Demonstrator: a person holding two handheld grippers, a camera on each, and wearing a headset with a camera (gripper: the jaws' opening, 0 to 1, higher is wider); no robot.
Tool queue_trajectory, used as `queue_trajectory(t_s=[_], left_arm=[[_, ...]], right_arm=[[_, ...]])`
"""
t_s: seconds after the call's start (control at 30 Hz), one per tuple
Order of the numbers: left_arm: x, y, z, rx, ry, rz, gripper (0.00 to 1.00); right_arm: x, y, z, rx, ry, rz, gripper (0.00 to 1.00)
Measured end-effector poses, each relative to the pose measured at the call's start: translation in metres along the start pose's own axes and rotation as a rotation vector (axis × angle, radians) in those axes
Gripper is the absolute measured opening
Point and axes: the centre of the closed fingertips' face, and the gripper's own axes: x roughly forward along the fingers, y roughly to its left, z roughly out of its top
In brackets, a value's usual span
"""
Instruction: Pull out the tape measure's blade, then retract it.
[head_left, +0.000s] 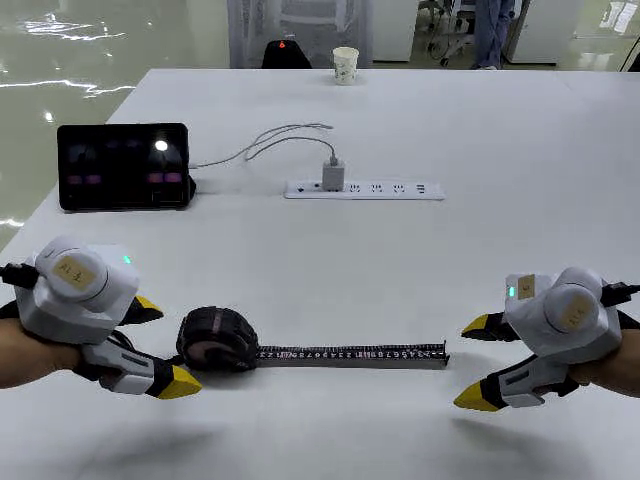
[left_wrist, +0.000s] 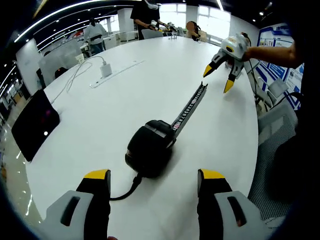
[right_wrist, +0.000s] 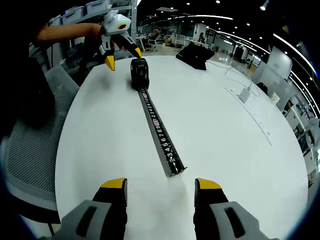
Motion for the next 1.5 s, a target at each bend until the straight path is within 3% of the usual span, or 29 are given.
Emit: queue_trajectory(t_s=[0.23,0.57,0.83,1.5], left_arm=[[-0.006,-0.014,0.003,-0.078,-0.091,0.016,0.72],[-0.014,-0.029,0.003,-0.14,-0.161,0.047,0.76],[-0.019,-0.035,0.005,-0.177,-0.224,0.083,0.81],[-0.019,-0.06,0.009,-0.222,-0.315,0.121,0.91]], right_arm=[[-0.007,0.009,0.005,0.043,-0.056,-0.025,0.55],[-0.014,0.02,0.004,0.122,-0.111,-0.066,0.62],[-0.016,0.03,0.008,0.186,-0.166,-0.099,0.68],[-0.022,0.045,0.027,0.298,-0.289,-0.177,0.82]])
